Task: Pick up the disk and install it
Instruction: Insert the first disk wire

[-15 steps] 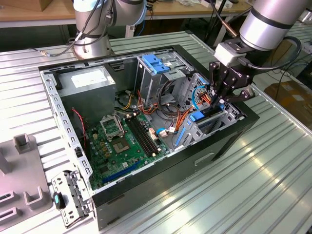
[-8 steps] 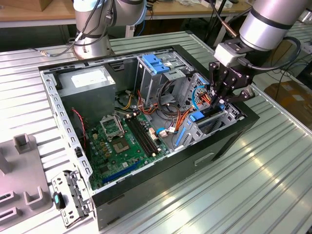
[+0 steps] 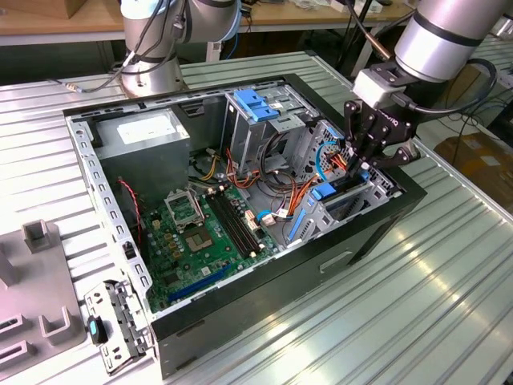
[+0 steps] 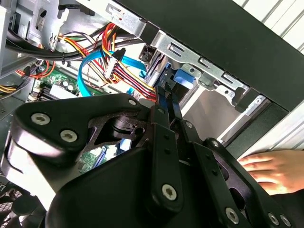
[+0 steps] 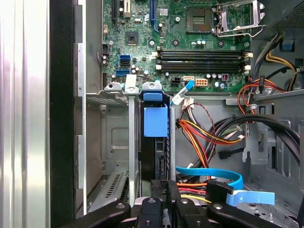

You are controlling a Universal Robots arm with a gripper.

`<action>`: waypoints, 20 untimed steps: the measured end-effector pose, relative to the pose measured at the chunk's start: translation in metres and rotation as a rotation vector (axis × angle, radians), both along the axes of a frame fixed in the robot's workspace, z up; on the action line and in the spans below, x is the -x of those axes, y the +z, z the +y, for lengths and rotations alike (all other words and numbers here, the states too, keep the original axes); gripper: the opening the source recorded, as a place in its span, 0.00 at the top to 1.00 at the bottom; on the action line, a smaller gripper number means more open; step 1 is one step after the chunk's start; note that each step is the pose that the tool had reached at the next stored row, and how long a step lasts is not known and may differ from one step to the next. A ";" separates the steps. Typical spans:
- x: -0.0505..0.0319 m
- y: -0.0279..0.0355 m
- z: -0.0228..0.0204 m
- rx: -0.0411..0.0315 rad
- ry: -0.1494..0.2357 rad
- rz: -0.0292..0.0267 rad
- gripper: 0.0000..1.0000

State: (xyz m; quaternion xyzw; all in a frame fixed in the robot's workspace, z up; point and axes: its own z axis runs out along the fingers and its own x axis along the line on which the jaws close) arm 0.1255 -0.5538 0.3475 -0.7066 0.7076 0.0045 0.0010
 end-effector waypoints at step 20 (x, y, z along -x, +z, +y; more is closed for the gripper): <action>0.0000 -0.0014 -0.0020 -0.0083 0.001 0.0000 0.83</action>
